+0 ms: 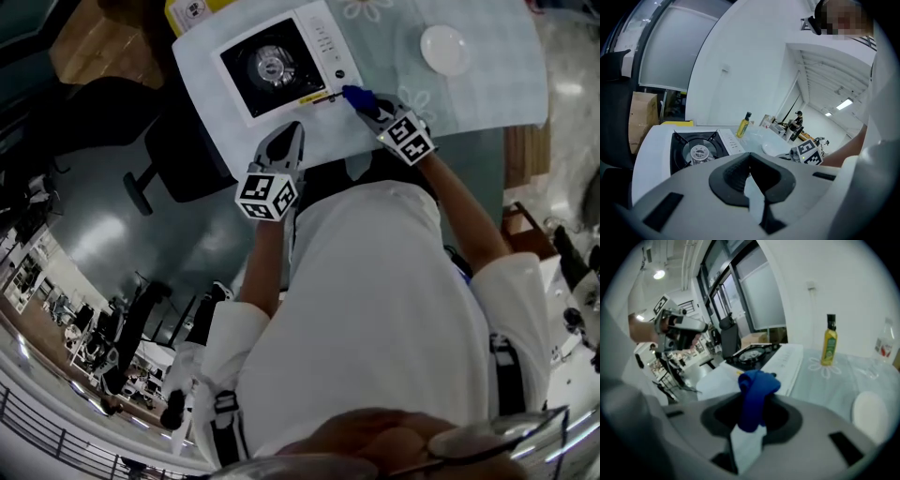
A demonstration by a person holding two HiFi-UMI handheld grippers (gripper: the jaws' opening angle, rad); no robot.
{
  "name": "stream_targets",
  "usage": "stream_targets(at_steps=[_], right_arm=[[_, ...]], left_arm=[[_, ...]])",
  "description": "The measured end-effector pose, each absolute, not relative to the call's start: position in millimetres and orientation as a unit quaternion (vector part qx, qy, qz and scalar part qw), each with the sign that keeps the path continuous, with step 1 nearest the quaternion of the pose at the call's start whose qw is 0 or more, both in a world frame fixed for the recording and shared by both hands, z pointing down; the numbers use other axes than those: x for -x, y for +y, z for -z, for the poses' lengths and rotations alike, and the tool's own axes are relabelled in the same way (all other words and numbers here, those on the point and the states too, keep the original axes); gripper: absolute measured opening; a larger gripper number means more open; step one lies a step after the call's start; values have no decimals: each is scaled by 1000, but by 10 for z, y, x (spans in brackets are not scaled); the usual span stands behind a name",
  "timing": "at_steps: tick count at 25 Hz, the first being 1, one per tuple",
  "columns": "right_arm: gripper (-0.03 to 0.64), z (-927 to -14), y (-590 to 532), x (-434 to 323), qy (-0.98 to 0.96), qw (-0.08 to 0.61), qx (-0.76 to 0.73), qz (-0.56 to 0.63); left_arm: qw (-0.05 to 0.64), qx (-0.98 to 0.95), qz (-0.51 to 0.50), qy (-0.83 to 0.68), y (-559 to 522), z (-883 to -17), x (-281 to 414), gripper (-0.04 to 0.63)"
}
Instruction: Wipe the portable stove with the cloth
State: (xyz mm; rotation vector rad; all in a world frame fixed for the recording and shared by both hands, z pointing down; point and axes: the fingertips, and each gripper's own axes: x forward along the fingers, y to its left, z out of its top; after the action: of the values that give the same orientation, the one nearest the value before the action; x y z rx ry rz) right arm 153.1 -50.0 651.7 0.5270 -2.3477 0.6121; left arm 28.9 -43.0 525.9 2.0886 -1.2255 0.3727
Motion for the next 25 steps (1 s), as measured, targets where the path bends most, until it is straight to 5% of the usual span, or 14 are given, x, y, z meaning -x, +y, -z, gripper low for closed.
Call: stream_targets(at_steps=[25], right_arm=[[133,-7030,-112,-576,-836,344,-352,-241]], left_arm=[[330,-816,-153,-450,334,-5242,931,32]])
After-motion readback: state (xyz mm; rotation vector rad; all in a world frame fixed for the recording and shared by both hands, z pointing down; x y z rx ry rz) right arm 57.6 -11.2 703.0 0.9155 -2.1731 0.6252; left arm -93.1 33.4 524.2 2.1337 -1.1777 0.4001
